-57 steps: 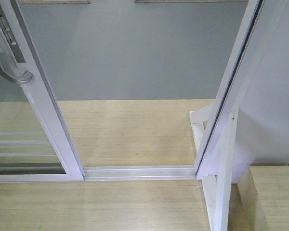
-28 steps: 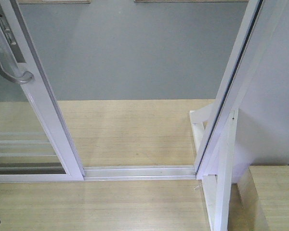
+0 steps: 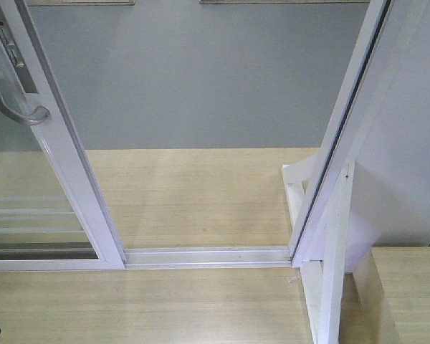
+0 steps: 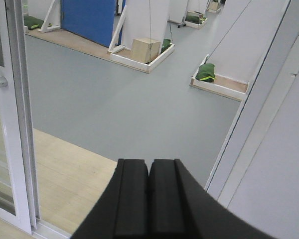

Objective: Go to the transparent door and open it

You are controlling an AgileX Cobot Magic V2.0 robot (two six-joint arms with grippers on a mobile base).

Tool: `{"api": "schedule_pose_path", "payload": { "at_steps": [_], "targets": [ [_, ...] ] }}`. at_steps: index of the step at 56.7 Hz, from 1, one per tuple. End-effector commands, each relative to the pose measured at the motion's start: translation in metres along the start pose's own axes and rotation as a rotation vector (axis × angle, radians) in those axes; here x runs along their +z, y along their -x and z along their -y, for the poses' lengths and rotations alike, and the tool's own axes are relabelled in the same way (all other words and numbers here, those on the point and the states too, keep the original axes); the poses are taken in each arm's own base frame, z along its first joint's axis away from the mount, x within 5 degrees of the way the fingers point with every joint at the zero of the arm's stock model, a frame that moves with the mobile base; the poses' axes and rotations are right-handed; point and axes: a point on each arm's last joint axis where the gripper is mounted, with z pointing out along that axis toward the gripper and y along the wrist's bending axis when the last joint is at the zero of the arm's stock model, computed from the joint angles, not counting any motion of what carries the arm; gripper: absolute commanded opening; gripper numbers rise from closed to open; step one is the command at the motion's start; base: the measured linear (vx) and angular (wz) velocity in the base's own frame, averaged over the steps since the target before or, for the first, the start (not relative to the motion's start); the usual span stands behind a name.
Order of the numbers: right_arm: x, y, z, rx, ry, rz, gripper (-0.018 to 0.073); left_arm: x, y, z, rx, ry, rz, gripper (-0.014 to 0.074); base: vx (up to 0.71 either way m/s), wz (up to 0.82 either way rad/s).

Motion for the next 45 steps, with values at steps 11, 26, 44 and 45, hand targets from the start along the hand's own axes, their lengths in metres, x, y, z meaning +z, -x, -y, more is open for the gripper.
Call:
{"api": "schedule_pose_path", "payload": {
  "at_steps": [11, 26, 44, 45],
  "targets": [
    [0.006, 0.006, 0.001, -0.002, -0.017, 0.091, -0.0004, -0.003, 0.014, -0.001, -0.012, 0.013, 0.111, 0.0, 0.0, 0.0],
    [0.052, -0.11, -0.024, 0.217, 0.025, 0.111, -0.0004, -0.003, 0.014, -0.001, -0.012, 0.013, 0.111, 0.0, 0.0, 0.0],
    [0.039, -0.165, -0.026, 0.257, -0.107, 0.099, -0.0004, -0.003, 0.014, -0.001, -0.012, 0.013, 0.11, 0.0001, 0.0, 0.0],
    [0.039, -0.166, -0.024, 0.261, -0.139, 0.104, -0.0004, -0.003, 0.014, -0.001, -0.012, 0.013, 0.11, 0.0001, 0.0, 0.0]
  ]
}}
